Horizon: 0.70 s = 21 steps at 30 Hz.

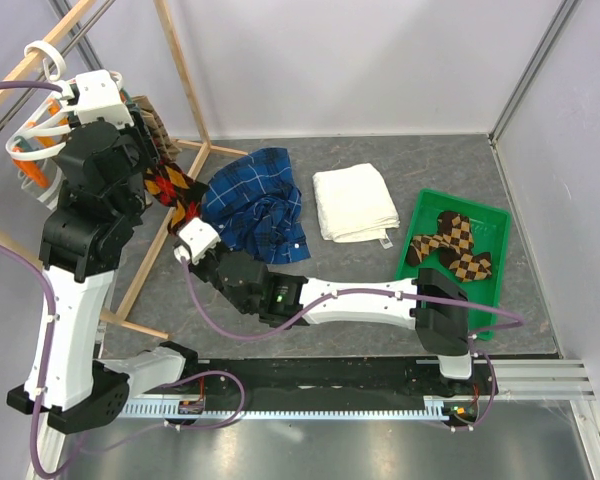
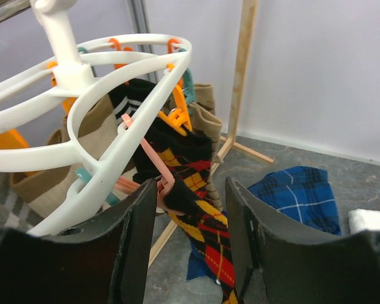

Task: Remove the socks clipped to the hanger
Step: Remove the sock from the hanger.

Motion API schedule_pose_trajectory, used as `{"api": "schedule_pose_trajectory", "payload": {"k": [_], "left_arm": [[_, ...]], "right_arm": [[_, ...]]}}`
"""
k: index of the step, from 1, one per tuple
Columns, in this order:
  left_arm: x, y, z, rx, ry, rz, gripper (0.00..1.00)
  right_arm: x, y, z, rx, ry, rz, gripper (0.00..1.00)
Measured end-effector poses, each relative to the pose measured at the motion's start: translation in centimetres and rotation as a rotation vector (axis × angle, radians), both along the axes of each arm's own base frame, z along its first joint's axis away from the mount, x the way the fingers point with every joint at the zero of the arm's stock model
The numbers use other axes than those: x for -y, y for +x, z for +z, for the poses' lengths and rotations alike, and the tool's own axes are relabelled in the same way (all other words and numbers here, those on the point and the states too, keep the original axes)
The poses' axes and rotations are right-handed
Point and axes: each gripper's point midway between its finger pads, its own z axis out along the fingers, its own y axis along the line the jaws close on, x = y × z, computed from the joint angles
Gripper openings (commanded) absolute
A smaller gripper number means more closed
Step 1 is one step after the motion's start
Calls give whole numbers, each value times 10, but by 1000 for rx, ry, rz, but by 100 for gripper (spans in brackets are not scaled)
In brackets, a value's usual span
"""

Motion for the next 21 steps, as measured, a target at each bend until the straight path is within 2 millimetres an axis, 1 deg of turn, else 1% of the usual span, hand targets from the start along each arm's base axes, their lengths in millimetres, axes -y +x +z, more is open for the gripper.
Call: {"api": "schedule_pose_trajectory", "payload": {"k": [3,7,13,21], "left_arm": [[-3,0,-2,-19,4,22,54],[-4,-1,1,-24,-17,32,56],[-8,-9,0,-34,-45,55,56],[-12,-15,-8,-65,-51,80,56]], "right_arm": [[2,-7,6,34,-10,-10,0],[3,-14,9,60,-19,-10,0],[10,-12,10,70,-27,-26,0],[11,-12,12,78,-25,-27,0]]}}
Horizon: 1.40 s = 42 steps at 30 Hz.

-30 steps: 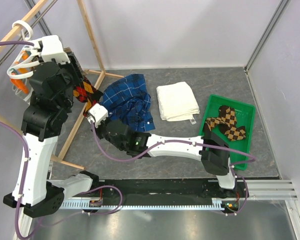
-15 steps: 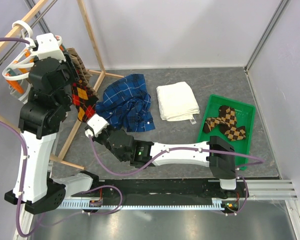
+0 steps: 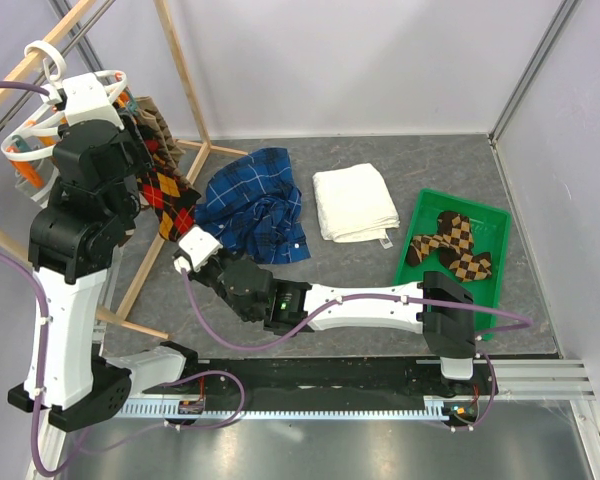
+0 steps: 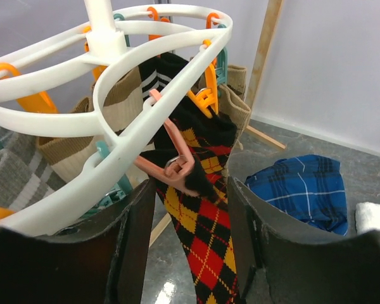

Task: Remove the socks clipped to the hanger
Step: Remove the sock from the hanger.

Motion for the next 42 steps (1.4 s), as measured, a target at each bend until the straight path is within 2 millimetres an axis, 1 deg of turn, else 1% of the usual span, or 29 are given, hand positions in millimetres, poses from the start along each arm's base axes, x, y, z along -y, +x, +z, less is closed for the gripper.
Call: {"api": "schedule_pose_trajectory", "payload": {"k": [7,10,13,17,24,27,28,30,32,33,34,37,39,42], "left_arm": [[-6,-6,6,15,-3,27,57],[-9,-7,8,19,-1,48,57],[-10,-4,8,16,4,65,57],[-11,4,3,-6,19,90,57],[-13,8,1,-14,29,118,55],[-15,8,2,-6,29,132,50],[-15,8,3,-4,31,135,46],[-17,7,4,-1,35,147,43],[-18,7,5,3,41,153,37],[-18,7,6,5,42,154,33],[-19,8,6,6,46,156,24],[-19,9,6,10,57,158,5],[-19,10,7,17,58,155,2],[-17,13,9,29,53,147,2]], "right_arm": [[0,-1,1,0,-1,4,0],[2,-2,5,2,4,8,0],[4,-4,14,7,17,14,0],[7,-5,22,14,30,20,0],[7,-6,25,24,27,29,0],[7,-7,25,27,27,31,0],[7,-7,24,29,26,31,0],[8,-8,23,30,22,32,0],[8,-8,22,33,18,33,0],[8,-8,22,34,17,33,0],[8,-8,23,35,18,34,0],[8,-8,25,36,23,34,0],[8,-8,25,36,25,34,0],[9,-8,23,35,22,34,0]]}}
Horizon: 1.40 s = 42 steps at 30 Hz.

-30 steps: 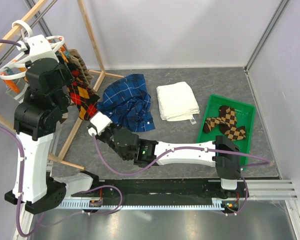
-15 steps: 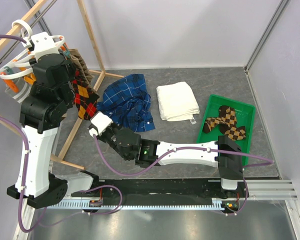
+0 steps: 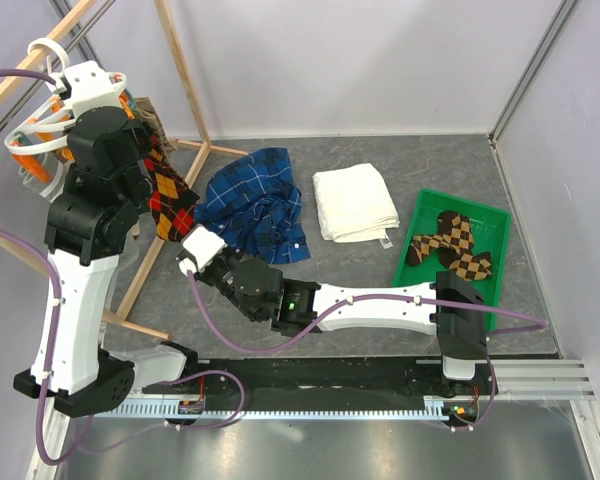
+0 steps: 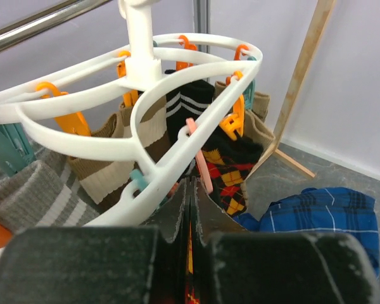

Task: Remove the socks clipped to the hanger
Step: Remove the sock from the hanger.

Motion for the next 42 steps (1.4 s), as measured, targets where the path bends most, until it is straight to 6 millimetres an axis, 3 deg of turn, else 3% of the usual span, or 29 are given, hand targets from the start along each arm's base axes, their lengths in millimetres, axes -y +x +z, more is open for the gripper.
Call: {"api": "schedule_pose_trajectory", "payload": {"k": [9,11,12,15,31,38,42], "left_arm": [[3,2,2,29,-13,-23,2],[4,0,4,38,-16,-29,18],[4,0,5,41,-16,-33,40],[5,-4,6,49,-14,-56,55],[36,-19,18,125,-177,-276,56],[36,-23,1,63,-194,-263,58],[30,-29,-1,57,-191,-242,58]], "right_arm": [[0,0,-4,-3,-7,0,0],[0,0,-5,-4,-8,0,0],[0,0,-5,-5,-8,0,0],[0,0,-5,-4,-8,0,0],[0,0,-12,-16,-39,2,0],[-1,-3,-14,-18,-59,11,0],[-5,-17,-3,5,-71,27,0]]}}
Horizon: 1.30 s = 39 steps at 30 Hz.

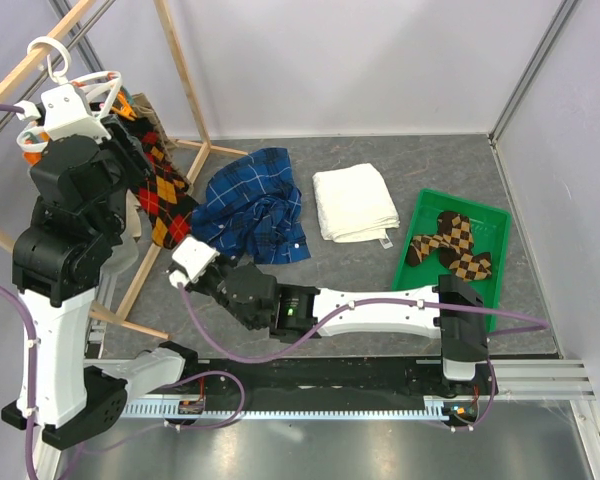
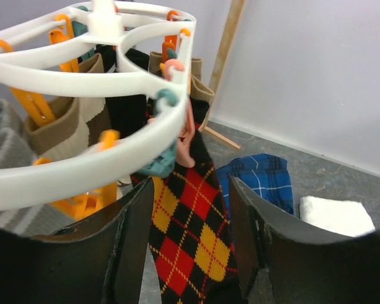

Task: Remove the socks clipped to the hanger
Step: Remove the sock from the hanger.

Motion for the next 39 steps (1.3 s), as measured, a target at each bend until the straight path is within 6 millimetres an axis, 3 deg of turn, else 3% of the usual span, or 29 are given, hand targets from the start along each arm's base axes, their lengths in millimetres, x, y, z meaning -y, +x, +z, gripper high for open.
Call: {"api": "schedule_pose_trajectory", "payload": {"k": [7,12,21,26,39], "left_arm": [[-4,-4,2,2,2,15,59],[-7,-7,-1,-13,7,26,59],[7,-12,12,25,-55,-58,60],[18,-11,19,47,-86,-117,60],[22,13,-5,-20,-62,-79,60]], "right_arm": [[-9,-39,45,56,45,52,0],[-12,-41,63,83,64,43,0],[-24,-34,46,137,-2,13,0],[-24,-34,53,143,36,9,0],[-24,-34,33,138,22,11,0]]}}
